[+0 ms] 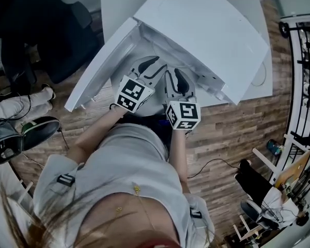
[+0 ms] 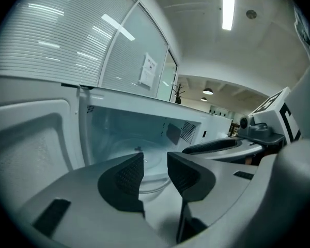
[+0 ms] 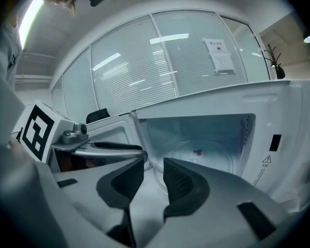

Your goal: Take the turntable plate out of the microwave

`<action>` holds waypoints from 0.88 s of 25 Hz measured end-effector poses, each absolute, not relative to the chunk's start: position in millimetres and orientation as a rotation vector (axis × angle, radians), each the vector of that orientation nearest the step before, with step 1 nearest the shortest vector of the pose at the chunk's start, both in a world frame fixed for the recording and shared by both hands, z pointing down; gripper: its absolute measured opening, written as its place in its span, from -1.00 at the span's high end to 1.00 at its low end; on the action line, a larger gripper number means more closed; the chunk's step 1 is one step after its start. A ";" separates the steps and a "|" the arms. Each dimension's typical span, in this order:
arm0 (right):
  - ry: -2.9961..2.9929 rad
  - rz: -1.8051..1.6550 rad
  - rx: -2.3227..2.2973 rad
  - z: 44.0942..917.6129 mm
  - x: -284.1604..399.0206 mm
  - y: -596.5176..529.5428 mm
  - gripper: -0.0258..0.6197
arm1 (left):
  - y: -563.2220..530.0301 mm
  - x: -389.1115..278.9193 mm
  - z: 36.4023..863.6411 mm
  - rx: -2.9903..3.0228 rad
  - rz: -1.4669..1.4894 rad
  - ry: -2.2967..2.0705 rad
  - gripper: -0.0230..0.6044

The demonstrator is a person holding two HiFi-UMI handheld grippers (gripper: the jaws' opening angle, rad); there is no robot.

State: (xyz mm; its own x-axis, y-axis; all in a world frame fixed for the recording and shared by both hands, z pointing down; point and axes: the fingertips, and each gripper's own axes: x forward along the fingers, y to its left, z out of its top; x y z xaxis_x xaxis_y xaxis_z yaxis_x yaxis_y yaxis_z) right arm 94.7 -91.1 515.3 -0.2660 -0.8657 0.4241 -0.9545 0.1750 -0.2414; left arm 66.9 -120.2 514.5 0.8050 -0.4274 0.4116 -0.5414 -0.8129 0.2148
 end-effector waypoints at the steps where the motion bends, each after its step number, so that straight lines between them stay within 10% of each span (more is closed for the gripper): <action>1: -2.249 0.702 1.773 519.3 94.9 -92.1 0.54 | -121.3 67.0 518.5 2.668 0.512 -0.740 0.47; 22: -2.063 0.981 1.858 587.6 117.7 -104.7 0.46 | -139.8 55.6 600.0 2.367 0.696 -0.756 0.47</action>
State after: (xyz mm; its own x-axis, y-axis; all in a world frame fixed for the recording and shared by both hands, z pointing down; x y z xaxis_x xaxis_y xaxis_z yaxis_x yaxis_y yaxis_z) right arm 117.7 -104.7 587.6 -0.1921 -0.8102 0.5538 -0.9408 -0.0086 -0.3389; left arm 55.6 -139.8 600.0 0.7072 -0.3526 0.6128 -0.6397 -0.6882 0.3422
